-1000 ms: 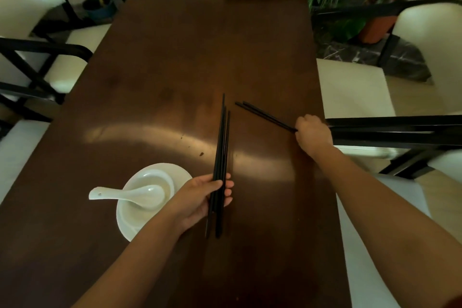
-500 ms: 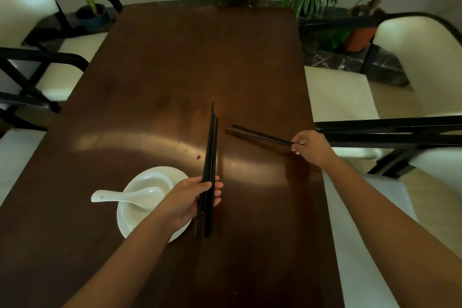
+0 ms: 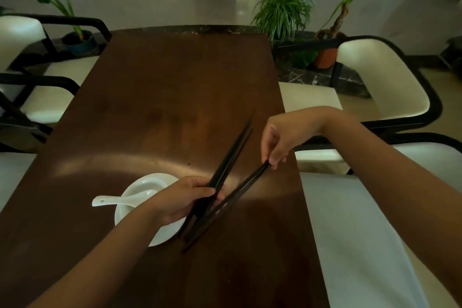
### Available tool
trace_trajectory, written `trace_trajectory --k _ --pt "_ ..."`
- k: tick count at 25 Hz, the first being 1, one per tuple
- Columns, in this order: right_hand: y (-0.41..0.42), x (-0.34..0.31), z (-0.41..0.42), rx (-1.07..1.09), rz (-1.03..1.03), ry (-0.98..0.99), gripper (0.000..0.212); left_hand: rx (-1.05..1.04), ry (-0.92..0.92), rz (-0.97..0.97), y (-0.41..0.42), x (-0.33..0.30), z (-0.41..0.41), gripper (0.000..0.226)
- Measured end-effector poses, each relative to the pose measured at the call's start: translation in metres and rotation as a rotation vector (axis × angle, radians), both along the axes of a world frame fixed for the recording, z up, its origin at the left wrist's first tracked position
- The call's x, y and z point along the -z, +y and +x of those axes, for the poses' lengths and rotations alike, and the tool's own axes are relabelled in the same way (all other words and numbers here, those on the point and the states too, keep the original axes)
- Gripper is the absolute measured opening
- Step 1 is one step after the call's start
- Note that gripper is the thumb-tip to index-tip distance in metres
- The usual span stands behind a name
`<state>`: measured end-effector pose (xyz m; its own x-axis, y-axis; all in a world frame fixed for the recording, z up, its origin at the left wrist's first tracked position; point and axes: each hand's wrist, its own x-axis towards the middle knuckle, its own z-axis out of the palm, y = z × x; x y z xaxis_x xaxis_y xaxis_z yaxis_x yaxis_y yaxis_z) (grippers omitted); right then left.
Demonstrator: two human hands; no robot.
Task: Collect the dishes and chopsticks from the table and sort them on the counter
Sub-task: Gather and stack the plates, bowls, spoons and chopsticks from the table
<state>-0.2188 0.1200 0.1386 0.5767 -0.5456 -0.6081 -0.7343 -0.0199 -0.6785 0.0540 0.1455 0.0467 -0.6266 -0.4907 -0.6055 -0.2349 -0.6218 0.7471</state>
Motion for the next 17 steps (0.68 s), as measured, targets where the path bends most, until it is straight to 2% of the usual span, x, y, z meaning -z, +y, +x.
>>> trace_trajectory --k 3,10,17 --pt "0.000 0.001 0.017 -0.067 -0.054 0.126 0.009 0.081 0.082 -0.007 0.012 -0.008 -0.007 0.022" --pt "0.005 0.001 0.026 -0.024 -0.114 0.235 0.010 -0.012 0.096 -0.046 0.039 0.000 -0.012 0.022" --pt "0.006 0.018 0.036 -0.047 -0.147 0.343 0.009 -0.062 0.168 0.059 0.053 0.013 -0.014 0.023"
